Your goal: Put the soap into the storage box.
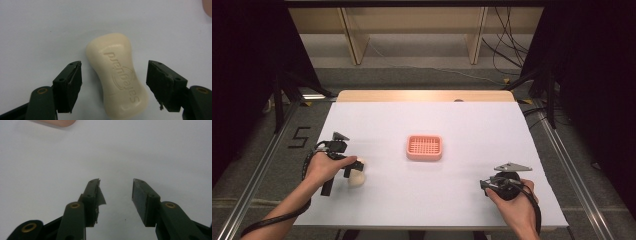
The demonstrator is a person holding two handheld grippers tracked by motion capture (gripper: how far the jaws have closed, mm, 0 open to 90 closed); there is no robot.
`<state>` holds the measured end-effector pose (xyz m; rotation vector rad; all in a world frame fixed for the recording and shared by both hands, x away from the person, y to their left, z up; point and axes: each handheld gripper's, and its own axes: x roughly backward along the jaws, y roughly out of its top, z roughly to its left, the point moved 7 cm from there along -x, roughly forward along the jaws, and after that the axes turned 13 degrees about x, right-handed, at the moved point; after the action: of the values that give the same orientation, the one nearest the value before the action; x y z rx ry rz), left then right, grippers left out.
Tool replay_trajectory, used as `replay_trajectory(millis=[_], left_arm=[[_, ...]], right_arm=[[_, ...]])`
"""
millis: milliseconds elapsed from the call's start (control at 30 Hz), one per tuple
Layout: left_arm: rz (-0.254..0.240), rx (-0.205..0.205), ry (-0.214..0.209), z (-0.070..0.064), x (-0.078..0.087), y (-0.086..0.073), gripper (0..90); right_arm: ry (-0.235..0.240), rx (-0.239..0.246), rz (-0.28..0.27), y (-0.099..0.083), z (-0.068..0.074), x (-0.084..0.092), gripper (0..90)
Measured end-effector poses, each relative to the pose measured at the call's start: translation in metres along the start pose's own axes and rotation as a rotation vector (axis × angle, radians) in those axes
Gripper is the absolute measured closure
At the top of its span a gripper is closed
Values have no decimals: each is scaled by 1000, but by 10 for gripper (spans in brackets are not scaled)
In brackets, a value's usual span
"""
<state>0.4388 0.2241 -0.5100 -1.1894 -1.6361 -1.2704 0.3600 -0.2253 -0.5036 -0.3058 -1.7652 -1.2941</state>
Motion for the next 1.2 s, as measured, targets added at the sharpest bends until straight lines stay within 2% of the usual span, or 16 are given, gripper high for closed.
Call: replay_trajectory(millis=[200, 233, 333, 367, 400, 633, 800, 833, 867, 900, 967, 1000, 1200], left_arm=[[17, 6, 17, -1, -5, 3, 289], [18, -7, 24, 0, -6, 3, 290], [25, -13, 31, 0, -9, 4, 297], [42, -18, 40, 0, -9, 3, 301], [29, 1, 34, -1, -11, 4, 306], [80, -39, 41, 0, -16, 5, 339], [119, -62, 71, 2, -17, 7, 381], [124, -13, 66, -1, -18, 5, 392], [121, -8, 74, -1, -19, 5, 405], [119, -13, 82, -1, -20, 5, 418], [160, -51, 96, 1, -18, 4, 443], [158, -63, 101, 2, -19, 4, 453], [155, -65, 108, 2, -21, 3, 465]], right_arm=[[2, 1, -1, 0, 0, 0, 580], [14, 0, -5, 0, 1, 0, 580], [2, 1, 2, 0, 0, 0, 579], [2, 1, 1, 0, 0, 0, 579], [4, -2, 2, 0, 0, 0, 579], [4, -2, 4, 0, 1, 0, 578], [7, 0, 4, 0, 2, 0, 578], [7, 0, 4, 0, 2, 0, 578], [7, 0, 3, 0, 2, 0, 578], [7, 0, 3, 0, 2, 0, 578], [7, 0, 4, 0, 2, 0, 578], [8, 1, 3, 0, 2, 0, 578], [-1, 14, 4, 0, 1, 0, 578]])
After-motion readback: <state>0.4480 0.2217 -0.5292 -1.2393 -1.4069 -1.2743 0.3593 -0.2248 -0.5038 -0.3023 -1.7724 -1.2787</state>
